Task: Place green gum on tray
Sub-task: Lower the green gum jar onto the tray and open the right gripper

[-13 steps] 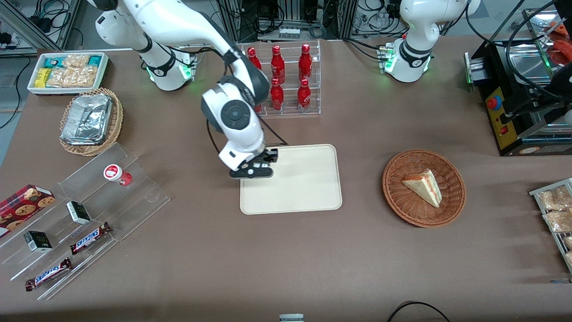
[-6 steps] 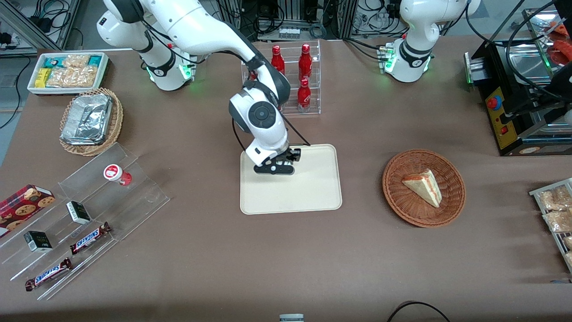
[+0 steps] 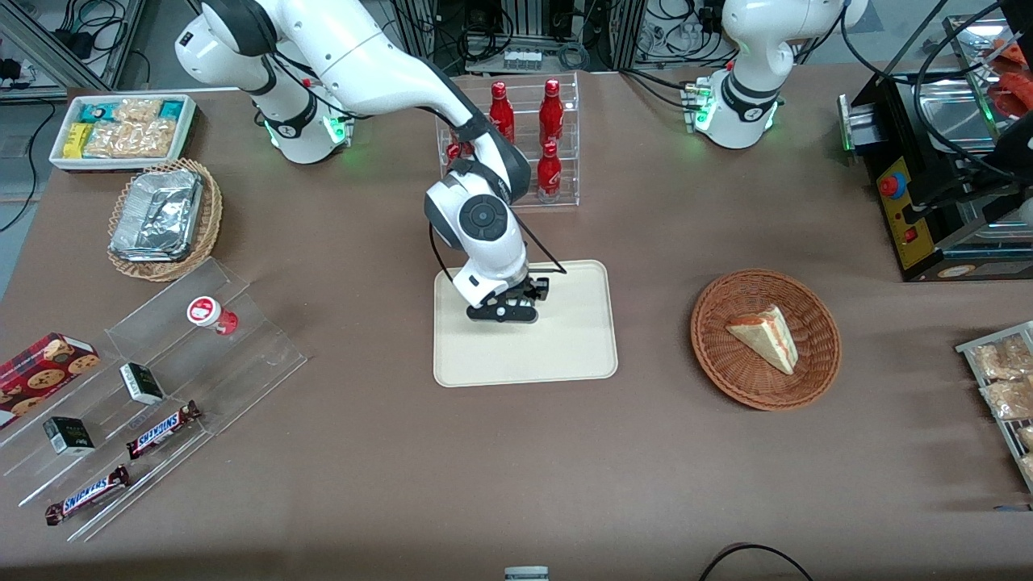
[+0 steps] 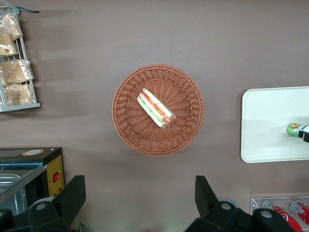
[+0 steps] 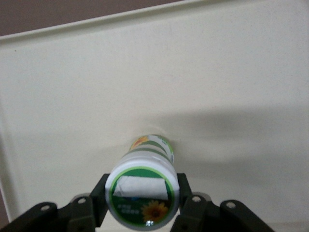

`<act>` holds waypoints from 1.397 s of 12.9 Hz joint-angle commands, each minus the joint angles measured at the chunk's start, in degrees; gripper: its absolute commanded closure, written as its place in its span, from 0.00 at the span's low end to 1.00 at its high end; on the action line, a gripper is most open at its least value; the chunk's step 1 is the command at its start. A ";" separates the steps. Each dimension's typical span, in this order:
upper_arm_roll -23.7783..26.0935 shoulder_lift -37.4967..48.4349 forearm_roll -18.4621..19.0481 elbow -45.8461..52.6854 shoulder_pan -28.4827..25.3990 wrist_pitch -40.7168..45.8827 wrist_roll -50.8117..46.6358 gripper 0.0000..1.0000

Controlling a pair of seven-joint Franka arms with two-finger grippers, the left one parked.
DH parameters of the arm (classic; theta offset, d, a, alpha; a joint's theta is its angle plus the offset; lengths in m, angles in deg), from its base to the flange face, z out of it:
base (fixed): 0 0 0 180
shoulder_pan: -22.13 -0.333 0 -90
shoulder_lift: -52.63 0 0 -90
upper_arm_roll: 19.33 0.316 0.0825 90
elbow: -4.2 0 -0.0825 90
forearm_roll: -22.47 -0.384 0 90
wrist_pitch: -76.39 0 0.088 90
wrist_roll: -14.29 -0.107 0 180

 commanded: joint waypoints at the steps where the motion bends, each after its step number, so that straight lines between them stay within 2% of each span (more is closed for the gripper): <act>1: -0.60 -2.07 3.00 1.99 -0.79 -0.97 -0.76 0.64; 2: -0.60 -2.16 3.01 1.90 -0.79 -0.97 -0.76 0.01; 10: -0.78 -0.50 3.45 1.90 -0.70 0.17 0.21 0.00; 11: -0.87 0.64 4.67 1.64 -0.62 1.04 0.30 0.00; 13: -0.87 3.54 7.22 1.55 0.17 4.89 0.82 0.00; 15: -0.95 6.79 7.23 1.38 0.61 9.99 4.58 0.00; 18: -0.95 12.06 7.23 -0.28 4.73 16.94 13.79 0.00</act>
